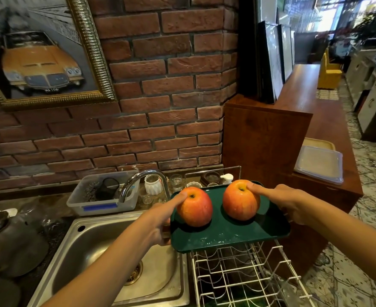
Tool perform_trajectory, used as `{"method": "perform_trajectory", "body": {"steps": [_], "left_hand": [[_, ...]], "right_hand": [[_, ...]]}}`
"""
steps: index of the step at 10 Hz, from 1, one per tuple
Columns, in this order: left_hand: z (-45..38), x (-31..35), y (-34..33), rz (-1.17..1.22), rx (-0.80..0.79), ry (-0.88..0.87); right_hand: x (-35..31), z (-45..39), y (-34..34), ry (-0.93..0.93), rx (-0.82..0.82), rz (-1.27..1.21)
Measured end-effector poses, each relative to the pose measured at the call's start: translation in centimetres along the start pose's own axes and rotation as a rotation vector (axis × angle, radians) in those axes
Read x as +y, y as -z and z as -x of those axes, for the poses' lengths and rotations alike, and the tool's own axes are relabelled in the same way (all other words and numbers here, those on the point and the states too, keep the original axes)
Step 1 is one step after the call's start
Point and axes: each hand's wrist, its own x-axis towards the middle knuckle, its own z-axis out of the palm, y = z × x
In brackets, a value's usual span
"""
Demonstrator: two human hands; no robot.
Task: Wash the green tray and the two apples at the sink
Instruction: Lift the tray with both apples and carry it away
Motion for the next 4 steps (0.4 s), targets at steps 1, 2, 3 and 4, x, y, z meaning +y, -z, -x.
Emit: {"method": "perform_trajectory", "body": {"steps": [1, 2, 3, 4], "left_hand": [[-0.2, -0.08, 0.04, -0.014, -0.001, 0.0], [-0.39, -0.07, 0.11, -0.026, -0.007, -0.001], [0.17, -0.15, -0.06, -0.042, -0.009, -0.014], [0.43, -0.27, -0.32, -0.034, 0.008, -0.011]], "right_hand": [[0.05, 0.22, 0.07, -0.001, 0.007, 0.005], [0.06, 0.25, 0.2, 0.003, 0.007, 0.017], [0.02, 0.35, 0.1, 0.0, 0.016, 0.011], [0.11, 0.75, -0.25, 0.0, 0.016, 0.033]]}}
